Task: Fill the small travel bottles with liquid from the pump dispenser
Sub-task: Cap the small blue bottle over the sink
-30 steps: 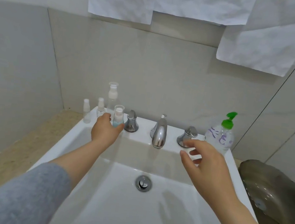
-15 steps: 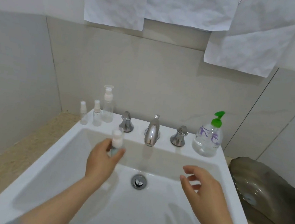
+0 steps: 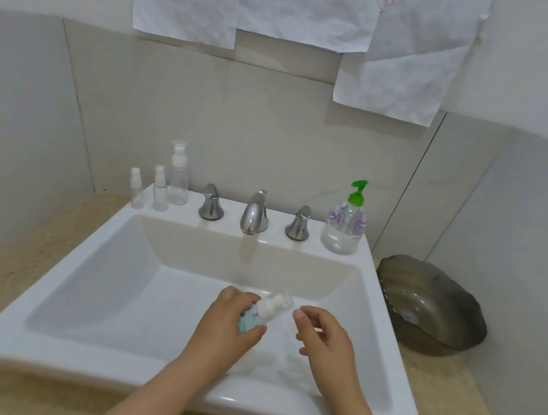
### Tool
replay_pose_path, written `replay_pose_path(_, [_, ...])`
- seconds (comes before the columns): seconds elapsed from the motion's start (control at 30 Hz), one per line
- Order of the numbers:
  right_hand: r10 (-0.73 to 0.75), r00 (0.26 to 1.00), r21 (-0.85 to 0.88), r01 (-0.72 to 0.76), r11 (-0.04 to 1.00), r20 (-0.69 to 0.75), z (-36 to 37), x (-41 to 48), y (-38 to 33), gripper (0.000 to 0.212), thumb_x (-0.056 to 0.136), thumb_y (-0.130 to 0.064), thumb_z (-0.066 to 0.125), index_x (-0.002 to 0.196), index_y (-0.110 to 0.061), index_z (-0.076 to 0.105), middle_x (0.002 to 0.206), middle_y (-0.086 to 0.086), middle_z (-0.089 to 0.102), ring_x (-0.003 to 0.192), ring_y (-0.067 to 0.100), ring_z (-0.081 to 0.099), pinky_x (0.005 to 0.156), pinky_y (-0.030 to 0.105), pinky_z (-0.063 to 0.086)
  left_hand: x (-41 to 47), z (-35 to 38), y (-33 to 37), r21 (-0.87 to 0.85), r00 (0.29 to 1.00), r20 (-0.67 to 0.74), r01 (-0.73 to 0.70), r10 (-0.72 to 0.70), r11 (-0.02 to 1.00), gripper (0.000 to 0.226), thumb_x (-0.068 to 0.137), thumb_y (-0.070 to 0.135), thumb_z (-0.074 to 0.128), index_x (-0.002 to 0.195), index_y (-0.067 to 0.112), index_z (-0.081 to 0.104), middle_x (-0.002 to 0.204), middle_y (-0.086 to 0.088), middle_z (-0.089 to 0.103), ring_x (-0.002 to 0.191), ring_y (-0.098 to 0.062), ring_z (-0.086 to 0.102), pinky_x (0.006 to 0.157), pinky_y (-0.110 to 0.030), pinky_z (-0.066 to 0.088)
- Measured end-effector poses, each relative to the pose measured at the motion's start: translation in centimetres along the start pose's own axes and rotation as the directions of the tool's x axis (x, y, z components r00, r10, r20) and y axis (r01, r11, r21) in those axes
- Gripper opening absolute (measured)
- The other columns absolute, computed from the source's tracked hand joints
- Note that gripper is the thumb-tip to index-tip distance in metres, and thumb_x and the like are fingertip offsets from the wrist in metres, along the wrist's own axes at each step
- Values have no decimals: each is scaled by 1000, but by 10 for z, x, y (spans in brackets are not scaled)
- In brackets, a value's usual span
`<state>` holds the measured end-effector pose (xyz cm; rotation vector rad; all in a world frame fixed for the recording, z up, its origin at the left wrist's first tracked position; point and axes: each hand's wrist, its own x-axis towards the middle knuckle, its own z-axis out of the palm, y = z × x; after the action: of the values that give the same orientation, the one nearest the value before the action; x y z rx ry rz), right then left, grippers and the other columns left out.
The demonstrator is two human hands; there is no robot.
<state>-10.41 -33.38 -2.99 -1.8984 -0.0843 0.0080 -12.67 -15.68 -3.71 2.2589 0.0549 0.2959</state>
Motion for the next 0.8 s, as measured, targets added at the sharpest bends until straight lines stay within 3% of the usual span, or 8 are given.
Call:
replay_pose_path(0.13, [19, 999, 20, -20, 1000, 47, 1, -1, -4, 21, 87, -45, 65, 102, -31, 63, 93, -5, 68, 82, 17, 66, 71, 29, 56, -5, 2, 2, 130, 991, 59, -123, 116, 984, 35, 80, 25, 66, 115, 30, 59, 105, 11, 44, 95, -3, 47, 77, -8, 36])
replay_pose_path(0.27, [44, 989, -64, -35, 997, 141, 2, -4, -7, 30, 87, -48, 63, 87, -19, 67, 72, 0, 68, 58, 10, 61, 57, 22, 49, -6, 1, 3, 128, 985, 70, -166, 158, 978, 40, 80, 23, 67, 118, 28, 57, 106, 16, 43, 97, 0, 43, 75, -4, 35])
replay_pose_path(0.37, [57, 985, -119, -38, 992, 164, 2, -4, -3, 36, 87, -49, 63, 79, -14, 64, 64, -1, 63, 51, 10, 55, 55, 23, 45, -7, -1, 5, 101, 983, 88, -170, 161, 980, 35, 78, 24, 69, 112, 28, 58, 102, 19, 45, 94, -2, 49, 78, -11, 41])
replay_pose_path(0.53, [-19, 983, -105, 38, 994, 182, -1, -2, 2, 9, 86, -32, 69, 92, -25, 65, 83, -8, 65, 70, 7, 58, 65, 17, 48, -6, -1, 6, 91, 987, 109, -130, 120, 987, 34, 78, 31, 73, 110, 28, 62, 104, 17, 47, 93, -3, 51, 83, -20, 45])
replay_pose_path(0.63, [-93, 970, -118, 122, 985, 223, -1, 0, 6, 31, 82, -22, 74, 106, -37, 60, 102, -13, 62, 88, 9, 58, 74, 11, 44, -5, -1, 5, 99, 989, 108, -115, 104, 988, 37, 78, 34, 73, 113, 27, 62, 109, 15, 48, 96, -4, 52, 87, -21, 45])
replay_pose_path(0.73, [25, 973, -93, -3, 996, 229, 0, -2, -2, 41, 82, -47, 70, 117, -34, 52, 107, -8, 59, 91, 11, 61, 77, 18, 51, -6, -2, 6, 101, 986, 103, -142, 131, 985, 37, 79, 34, 71, 115, 29, 61, 109, 17, 47, 97, -2, 51, 88, -18, 43])
replay_pose_path(0.8, [88, 973, -101, -67, 993, 212, 1, -3, -5, 36, 90, -55, 53, 103, -22, 60, 93, -1, 66, 76, 10, 64, 70, 24, 54, -7, -1, 6, 112, 986, 95, -151, 140, 982, 37, 79, 33, 71, 114, 29, 61, 107, 18, 47, 95, -1, 50, 85, -15, 42])
